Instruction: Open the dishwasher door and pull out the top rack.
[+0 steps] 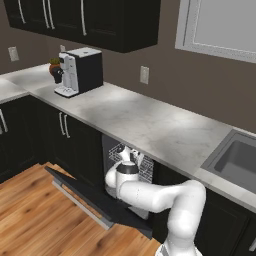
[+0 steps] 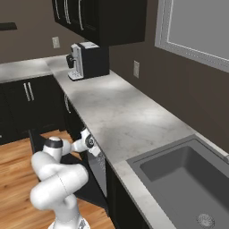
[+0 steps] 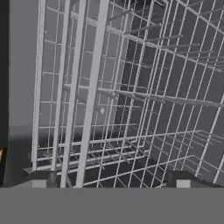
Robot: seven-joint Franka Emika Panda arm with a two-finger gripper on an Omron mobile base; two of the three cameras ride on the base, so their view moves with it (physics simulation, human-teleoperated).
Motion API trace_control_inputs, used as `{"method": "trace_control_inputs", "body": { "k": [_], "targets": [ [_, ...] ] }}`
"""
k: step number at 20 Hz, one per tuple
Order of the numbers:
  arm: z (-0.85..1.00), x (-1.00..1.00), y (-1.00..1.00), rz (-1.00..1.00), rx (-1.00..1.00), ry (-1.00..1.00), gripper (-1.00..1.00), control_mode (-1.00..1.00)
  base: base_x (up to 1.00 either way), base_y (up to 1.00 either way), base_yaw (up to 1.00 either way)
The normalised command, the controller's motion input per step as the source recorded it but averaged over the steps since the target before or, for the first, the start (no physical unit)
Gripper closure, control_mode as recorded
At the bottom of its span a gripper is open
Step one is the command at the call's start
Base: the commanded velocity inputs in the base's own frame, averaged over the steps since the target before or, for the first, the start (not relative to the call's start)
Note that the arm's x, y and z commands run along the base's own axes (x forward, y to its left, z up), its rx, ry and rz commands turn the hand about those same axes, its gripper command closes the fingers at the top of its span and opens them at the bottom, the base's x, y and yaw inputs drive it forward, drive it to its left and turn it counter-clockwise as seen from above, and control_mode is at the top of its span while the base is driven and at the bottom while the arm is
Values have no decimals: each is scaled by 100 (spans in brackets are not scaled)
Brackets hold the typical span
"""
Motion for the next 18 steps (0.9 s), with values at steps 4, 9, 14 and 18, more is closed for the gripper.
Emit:
{"method": "trace_control_inputs", "body": {
  "k": [4, 9, 14, 18],
  "targets": [
    [-100, -19, 67, 0, -9, 15, -100, -100, 0, 0, 0],
    [-100, -47, 97, 0, -17, 8, -100, -100, 0, 0, 0],
    [-100, -51, 100, 0, -20, 7, -100, -100, 0, 0, 0],
    [-100, -57, 100, 0, -18, 9, -100, -100, 0, 0, 0]
  ]
}}
